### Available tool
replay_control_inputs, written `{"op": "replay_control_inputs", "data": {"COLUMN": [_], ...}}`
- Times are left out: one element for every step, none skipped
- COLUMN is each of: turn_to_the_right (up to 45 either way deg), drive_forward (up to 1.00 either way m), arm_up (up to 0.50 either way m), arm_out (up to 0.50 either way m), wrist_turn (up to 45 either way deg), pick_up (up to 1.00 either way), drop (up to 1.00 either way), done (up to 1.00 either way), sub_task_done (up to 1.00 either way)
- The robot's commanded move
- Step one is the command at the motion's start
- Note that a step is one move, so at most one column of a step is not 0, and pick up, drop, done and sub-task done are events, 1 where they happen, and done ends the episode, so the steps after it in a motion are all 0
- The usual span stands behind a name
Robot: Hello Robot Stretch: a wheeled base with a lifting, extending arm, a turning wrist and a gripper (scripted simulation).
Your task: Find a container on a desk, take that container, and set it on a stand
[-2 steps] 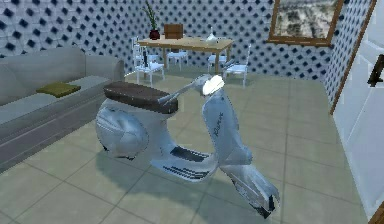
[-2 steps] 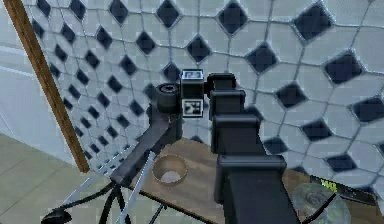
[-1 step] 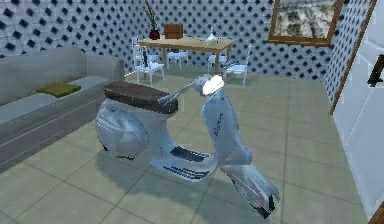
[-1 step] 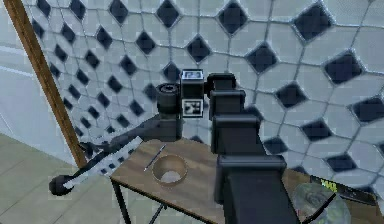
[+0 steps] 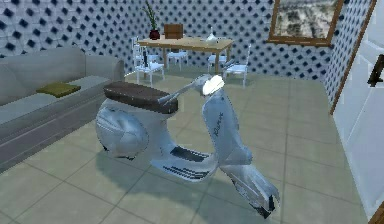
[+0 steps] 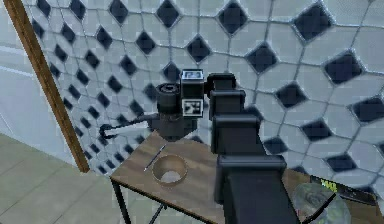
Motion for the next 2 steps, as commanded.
{"op": "replay_control_inputs", "data": {"turn_to_the_right": [0.0, 0.0], "drive_forward": [0.0, 0.0], "arm_up": [0.0, -0.28], "arm_out": [0.0, 0.0], "wrist_turn": [30.0, 0.0], "pick_up": [0.0, 0.0], "drop": [0.0, 0.0], "done": [0.0, 0.0], "sub_task_done": [0.0, 0.0]}}
